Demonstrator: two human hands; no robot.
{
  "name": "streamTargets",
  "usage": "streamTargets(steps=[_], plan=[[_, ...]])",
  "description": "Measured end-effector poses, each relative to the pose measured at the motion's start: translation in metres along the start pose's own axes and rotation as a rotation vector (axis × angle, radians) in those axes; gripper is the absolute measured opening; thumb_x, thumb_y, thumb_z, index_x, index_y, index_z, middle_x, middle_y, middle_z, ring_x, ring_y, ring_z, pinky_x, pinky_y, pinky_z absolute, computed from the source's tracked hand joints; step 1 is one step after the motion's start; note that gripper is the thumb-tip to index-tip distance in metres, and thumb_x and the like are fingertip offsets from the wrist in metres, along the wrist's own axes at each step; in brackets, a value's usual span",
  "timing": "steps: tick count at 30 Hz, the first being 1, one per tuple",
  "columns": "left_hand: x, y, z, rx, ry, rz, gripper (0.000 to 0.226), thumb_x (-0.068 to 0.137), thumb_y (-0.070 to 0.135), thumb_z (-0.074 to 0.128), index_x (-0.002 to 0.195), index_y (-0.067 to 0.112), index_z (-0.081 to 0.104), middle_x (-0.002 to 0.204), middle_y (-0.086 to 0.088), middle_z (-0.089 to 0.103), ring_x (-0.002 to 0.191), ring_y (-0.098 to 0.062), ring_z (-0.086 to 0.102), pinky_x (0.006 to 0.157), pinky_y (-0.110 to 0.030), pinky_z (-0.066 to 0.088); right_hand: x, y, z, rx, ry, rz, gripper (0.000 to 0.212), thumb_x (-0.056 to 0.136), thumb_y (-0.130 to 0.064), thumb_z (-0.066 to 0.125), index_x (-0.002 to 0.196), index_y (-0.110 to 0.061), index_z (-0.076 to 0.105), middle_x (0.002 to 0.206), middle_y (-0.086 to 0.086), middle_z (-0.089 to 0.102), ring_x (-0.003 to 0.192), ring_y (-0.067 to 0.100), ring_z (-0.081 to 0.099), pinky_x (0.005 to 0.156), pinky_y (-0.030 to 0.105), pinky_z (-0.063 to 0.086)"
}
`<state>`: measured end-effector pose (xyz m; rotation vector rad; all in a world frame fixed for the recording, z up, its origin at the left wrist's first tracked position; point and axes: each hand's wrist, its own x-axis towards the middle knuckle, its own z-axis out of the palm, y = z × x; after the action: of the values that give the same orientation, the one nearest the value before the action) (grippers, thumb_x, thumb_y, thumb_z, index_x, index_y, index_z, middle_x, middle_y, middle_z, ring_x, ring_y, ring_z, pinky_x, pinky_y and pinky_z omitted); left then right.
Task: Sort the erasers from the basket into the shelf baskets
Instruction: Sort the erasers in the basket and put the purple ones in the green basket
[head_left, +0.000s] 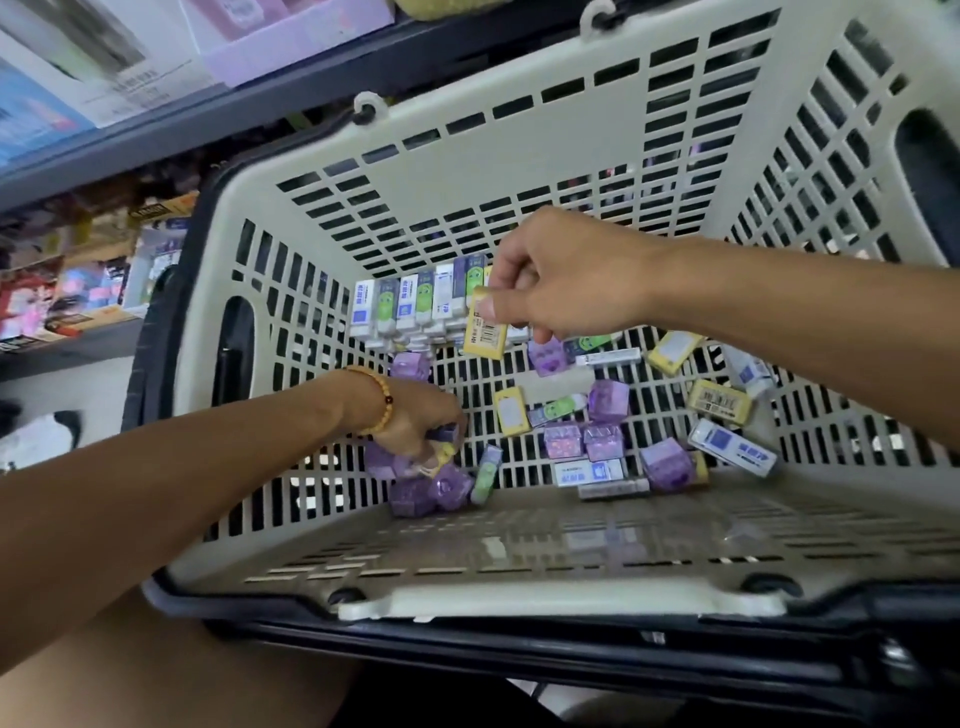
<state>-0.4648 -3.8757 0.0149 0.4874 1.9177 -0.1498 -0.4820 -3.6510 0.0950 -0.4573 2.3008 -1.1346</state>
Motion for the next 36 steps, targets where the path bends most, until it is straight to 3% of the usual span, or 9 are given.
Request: streamTargets(steps=[2,8,14,19,24,27,30,34,36], plan=[[0.000,0.005,0.000,-0.143,0.016,0.007,0.031,0.090,0.031,0.065,0.119,0.025,0.056,0.085,0.011,0.059,0.066,-0.003,0.057,0.057,-0.020,0.048,0.002,0.001,0.000,0.010,0.002,0.005,0.028,0.095,-0.030,0.063,0.091,-0.003,0.071,0.077,0.013,0.071,0.065,0.015,0.072,0.051,0.020,0.052],[0.010,0.035,0.020,-0.416,0.142,-0.011,0.052,0.096,0.042,0.052,0.139,0.015,0.039,0.125,-0.009,0.057,0.102,-0.023,0.059,0.083,-0.027,0.044,0.002,0.000,-0.001,0.021,0.002,0.027,0.024,0.095,-0.031,0.063,0.090,-0.009,0.070,0.077,0.007,0.070,0.070,0.017,0.072,0.050,0.019,0.051],[0.020,0.061,0.031,-0.441,0.313,-0.062,0.079,0.070,0.041,0.082,0.133,0.013,0.044,0.120,-0.001,0.057,0.101,-0.018,0.055,0.083,-0.025,0.046,0.005,-0.002,0.001,0.007,0.007,0.034,0.025,0.095,-0.031,0.063,0.091,-0.008,0.070,0.073,0.006,0.070,0.063,0.013,0.070,0.045,0.016,0.047],[0.028,0.065,0.036,-0.382,0.334,-0.026,0.080,0.065,0.027,0.083,0.135,0.014,0.047,0.100,-0.001,0.066,0.069,-0.010,0.062,0.050,-0.014,0.043,0.005,0.001,-0.002,0.040,0.017,0.045,0.024,0.095,-0.029,0.062,0.093,-0.007,0.070,0.073,0.005,0.069,0.074,0.020,0.072,0.041,0.012,0.042],[0.023,0.055,0.027,-0.462,0.258,0.003,0.094,0.071,0.041,0.081,0.147,0.013,0.034,0.154,-0.003,0.035,0.134,-0.020,0.042,0.098,-0.018,0.030,0.007,0.003,-0.005,0.047,0.025,0.052,0.024,0.095,-0.028,0.062,0.096,-0.005,0.069,0.079,0.007,0.067,0.076,0.020,0.073,0.063,0.028,0.057],[0.017,0.050,0.012,-0.628,0.229,-0.004,0.083,0.071,0.042,0.081,0.140,0.014,0.044,0.144,-0.007,0.048,0.120,-0.024,0.055,0.098,-0.029,0.042,0.010,0.006,-0.006,0.074,0.030,0.063,0.023,0.095,-0.028,0.063,0.096,-0.005,0.068,0.086,0.009,0.071,0.070,0.015,0.071,0.067,0.032,0.059],[0.003,0.044,-0.002,-0.863,0.222,0.005,0.065,0.071,0.036,0.083,0.125,0.019,0.050,0.113,-0.009,0.066,0.073,-0.012,0.065,0.076,-0.034,0.055,0.014,0.010,-0.005,0.105,0.033,0.088,0.022,0.096,-0.026,0.062,0.094,-0.005,0.068,0.087,0.016,0.072,0.063,0.012,0.068,0.068,0.033,0.059],[-0.025,0.034,-0.015,-0.960,0.308,-0.033,0.098,0.070,0.040,0.082,0.149,0.018,0.028,0.147,-0.007,0.040,0.096,-0.007,0.053,0.065,-0.011,0.048,0.021,0.014,-0.002,0.149,0.056,0.107,0.024,0.097,-0.027,0.059,0.098,-0.004,0.066,0.086,0.014,0.072,0.061,0.012,0.066,0.066,0.033,0.058],[-0.046,0.030,-0.016,-1.057,0.331,-0.038,0.098,0.063,0.043,0.083,0.145,0.019,0.035,0.145,-0.010,0.043,0.104,-0.016,0.052,0.076,-0.022,0.053,0.027,0.014,0.001,0.174,0.062,0.116,0.024,0.097,-0.026,0.058,0.098,-0.004,0.065,0.084,0.013,0.072,0.059,0.012,0.064,0.063,0.032,0.056]])
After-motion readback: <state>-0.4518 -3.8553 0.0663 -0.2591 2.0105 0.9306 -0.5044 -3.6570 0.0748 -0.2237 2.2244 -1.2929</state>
